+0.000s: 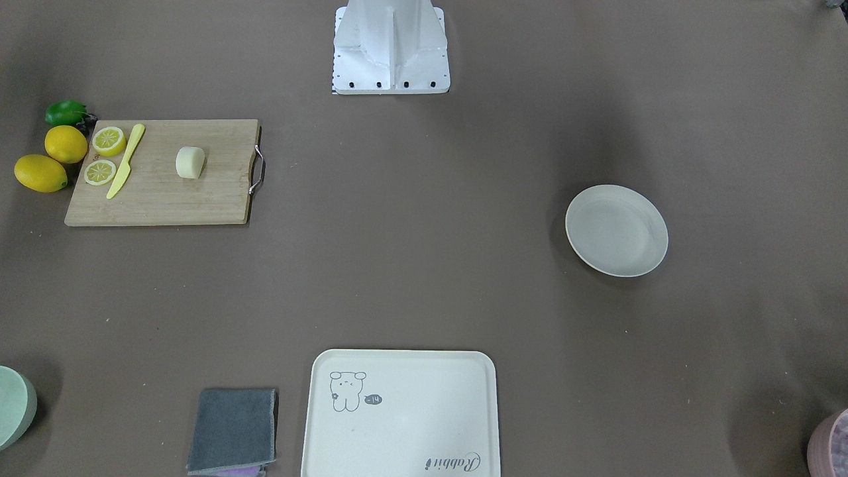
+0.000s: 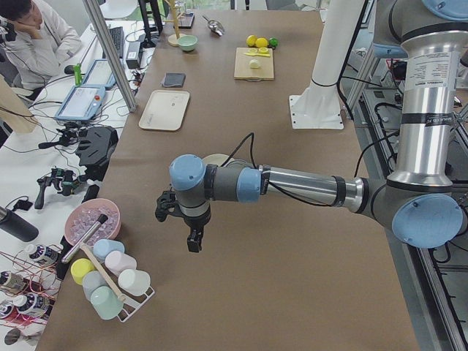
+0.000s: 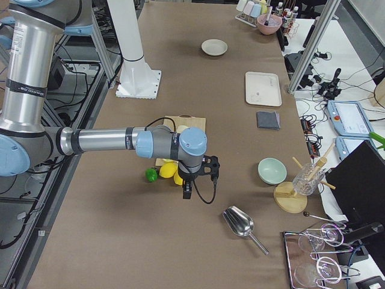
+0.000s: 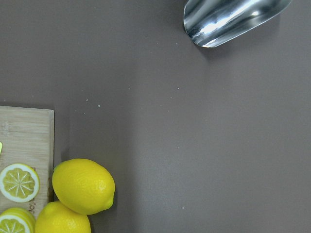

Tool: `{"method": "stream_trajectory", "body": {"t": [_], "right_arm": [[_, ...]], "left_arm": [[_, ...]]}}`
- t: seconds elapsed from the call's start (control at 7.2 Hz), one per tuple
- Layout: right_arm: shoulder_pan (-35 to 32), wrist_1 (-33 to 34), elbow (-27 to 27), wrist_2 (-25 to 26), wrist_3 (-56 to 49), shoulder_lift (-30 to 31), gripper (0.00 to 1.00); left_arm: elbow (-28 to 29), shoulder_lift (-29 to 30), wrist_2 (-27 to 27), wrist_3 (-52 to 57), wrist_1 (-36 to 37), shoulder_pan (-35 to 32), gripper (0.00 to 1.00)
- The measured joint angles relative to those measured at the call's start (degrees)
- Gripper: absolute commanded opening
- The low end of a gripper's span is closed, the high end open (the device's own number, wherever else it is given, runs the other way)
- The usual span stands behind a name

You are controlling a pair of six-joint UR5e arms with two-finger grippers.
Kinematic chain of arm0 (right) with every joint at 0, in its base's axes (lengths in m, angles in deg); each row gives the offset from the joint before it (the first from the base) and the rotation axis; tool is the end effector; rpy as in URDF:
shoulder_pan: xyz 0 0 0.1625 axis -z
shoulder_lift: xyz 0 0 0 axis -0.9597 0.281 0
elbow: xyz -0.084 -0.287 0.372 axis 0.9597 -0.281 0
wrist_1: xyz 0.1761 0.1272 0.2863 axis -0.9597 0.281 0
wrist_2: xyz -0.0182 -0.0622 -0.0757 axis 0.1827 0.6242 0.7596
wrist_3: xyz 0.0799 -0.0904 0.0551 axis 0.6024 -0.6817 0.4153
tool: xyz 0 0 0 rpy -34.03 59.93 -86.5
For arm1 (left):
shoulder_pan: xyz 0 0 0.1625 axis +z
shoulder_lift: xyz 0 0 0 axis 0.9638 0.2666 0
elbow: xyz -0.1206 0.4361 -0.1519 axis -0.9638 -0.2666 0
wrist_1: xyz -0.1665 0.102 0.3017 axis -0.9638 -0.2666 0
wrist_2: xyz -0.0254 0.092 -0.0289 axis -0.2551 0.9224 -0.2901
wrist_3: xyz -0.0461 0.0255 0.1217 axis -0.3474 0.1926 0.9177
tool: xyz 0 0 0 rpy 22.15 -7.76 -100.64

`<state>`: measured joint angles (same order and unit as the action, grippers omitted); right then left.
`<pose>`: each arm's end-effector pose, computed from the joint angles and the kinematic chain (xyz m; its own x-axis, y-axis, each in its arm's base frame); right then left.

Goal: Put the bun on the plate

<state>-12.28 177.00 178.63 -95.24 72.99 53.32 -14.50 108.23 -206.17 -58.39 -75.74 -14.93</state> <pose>0.0178 -0.3110 0.6968 0.7062 -0.0495 0.7063 0.0898 0.9958 -0.0200 -0.0393 -0.4310 0.6914 0.7323 0.1055 -0.6728 -0.0679 0.9943 0.0820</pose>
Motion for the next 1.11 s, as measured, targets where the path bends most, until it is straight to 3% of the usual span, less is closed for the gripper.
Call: {"method": "stream_trajectory", "body": {"t": [0.42, 1.11], "right_arm": [[0.0, -0.1, 0.2, 0.01, -0.06, -0.23, 1.0], [-0.54, -0.25, 2.44, 0.29, 0.48, -3.54, 1.0]], "left_arm": [[-0.15, -0.42, 0.15, -0.05, -1.95, 0.04, 0.98], [-0.08, -0.36, 0.48, -0.63, -16.72, 0.18, 0.98]]}}
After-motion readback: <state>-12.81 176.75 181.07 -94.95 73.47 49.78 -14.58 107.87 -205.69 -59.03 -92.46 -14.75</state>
